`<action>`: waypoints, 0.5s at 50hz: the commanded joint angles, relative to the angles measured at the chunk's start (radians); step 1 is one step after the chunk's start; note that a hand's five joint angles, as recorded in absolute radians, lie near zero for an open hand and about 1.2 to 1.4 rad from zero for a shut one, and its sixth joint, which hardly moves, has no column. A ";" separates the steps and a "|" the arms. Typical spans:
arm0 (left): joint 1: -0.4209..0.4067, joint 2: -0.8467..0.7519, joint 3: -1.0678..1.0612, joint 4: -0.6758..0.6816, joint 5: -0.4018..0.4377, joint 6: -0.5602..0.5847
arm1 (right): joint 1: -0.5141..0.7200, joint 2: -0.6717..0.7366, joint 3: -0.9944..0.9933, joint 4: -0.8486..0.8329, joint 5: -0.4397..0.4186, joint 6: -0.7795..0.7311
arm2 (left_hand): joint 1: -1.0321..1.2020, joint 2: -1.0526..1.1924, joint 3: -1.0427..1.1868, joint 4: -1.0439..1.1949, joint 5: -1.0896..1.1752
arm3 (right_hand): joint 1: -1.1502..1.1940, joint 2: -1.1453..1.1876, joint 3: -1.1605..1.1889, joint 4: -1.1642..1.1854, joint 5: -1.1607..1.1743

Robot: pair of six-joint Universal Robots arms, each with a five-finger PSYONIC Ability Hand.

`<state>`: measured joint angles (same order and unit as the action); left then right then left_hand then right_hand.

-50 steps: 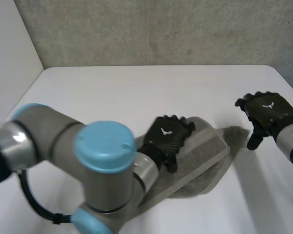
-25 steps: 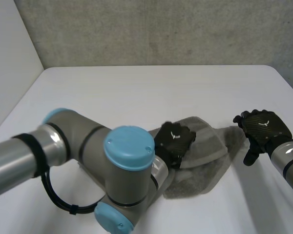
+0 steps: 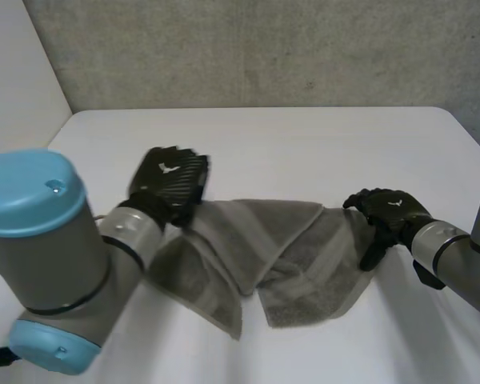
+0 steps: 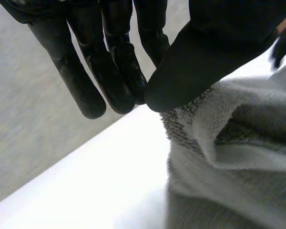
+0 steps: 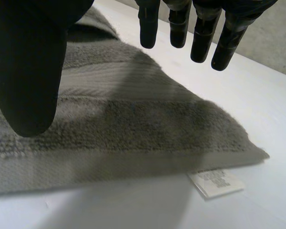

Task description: Fold the towel.

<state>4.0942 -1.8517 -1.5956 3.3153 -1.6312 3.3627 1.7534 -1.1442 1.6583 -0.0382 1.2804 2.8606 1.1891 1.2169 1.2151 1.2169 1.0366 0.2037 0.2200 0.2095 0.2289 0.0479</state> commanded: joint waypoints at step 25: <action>-0.181 -0.011 -0.056 0.145 -0.032 0.055 | 0.005 -0.039 0.052 -0.006 0.010 -0.015 | -0.697 -0.725 -0.723 -0.725 -0.719 | -0.029 -0.046 -0.035 -0.054 -0.048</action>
<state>3.9636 -1.8470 -1.6596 3.4745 -1.6344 3.4972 1.7579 -1.1804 1.7036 -0.0447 1.2902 2.8482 0.3588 0.3601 0.3605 0.3604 0.1865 0.2037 0.2200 0.2095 0.2289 0.0479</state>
